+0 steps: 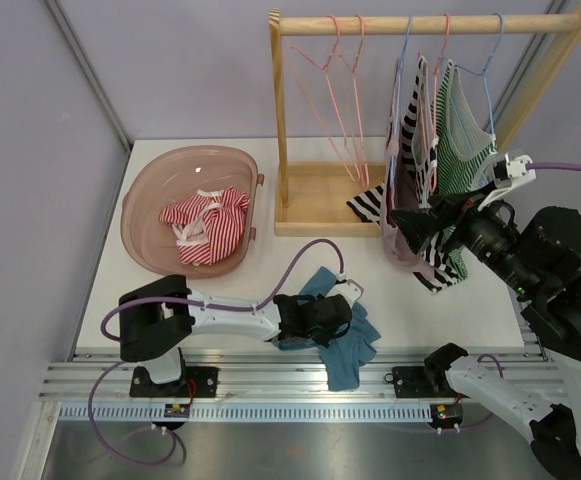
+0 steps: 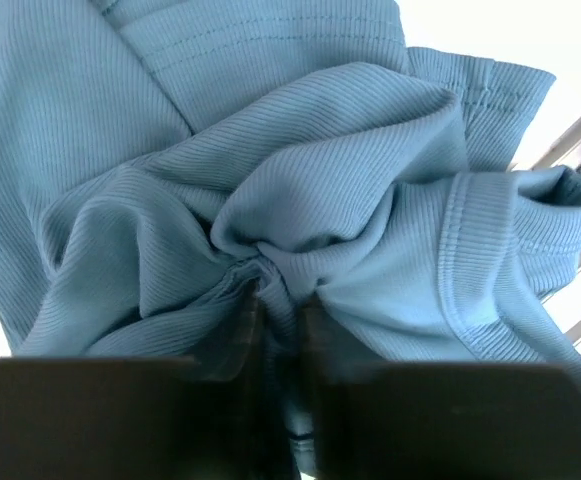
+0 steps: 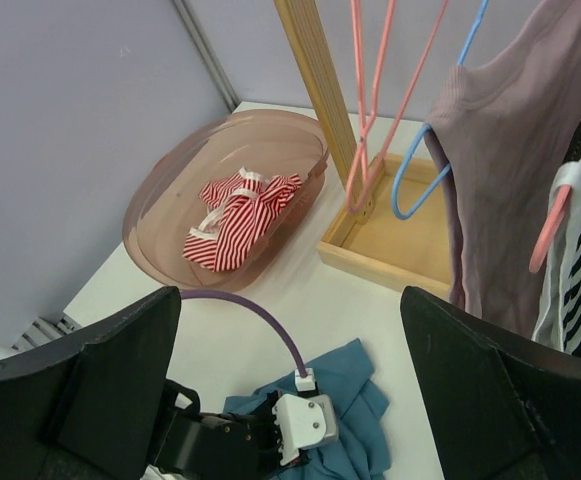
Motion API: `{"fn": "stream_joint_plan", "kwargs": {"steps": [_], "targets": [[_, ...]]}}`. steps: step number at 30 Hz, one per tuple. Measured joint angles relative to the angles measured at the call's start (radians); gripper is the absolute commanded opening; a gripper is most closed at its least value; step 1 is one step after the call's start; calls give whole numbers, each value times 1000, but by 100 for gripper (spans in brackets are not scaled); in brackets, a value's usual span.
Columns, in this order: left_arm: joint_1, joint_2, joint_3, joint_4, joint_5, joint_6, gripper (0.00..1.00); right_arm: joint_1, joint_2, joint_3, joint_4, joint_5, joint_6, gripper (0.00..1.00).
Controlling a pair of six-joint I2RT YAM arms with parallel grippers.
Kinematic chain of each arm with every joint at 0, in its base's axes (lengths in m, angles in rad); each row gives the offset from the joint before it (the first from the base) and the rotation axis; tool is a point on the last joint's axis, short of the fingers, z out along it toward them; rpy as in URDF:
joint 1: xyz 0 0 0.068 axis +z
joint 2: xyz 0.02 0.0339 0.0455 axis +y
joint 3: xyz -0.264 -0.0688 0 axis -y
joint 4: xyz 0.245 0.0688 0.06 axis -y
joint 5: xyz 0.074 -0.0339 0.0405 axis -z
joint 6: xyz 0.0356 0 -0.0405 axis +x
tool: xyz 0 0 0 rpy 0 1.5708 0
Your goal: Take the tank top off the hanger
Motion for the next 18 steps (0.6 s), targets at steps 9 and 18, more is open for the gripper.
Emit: {"fn": "stream_joint_plan", "kwargs": {"steps": [9,18], "targets": [[-3,-124,6,-146,-154,-27,0,0,-91,-74,4,2,15,100],[112,-487,122,-373,-429,-17,0,0,-107,-97,-3,72,21,100]]}}
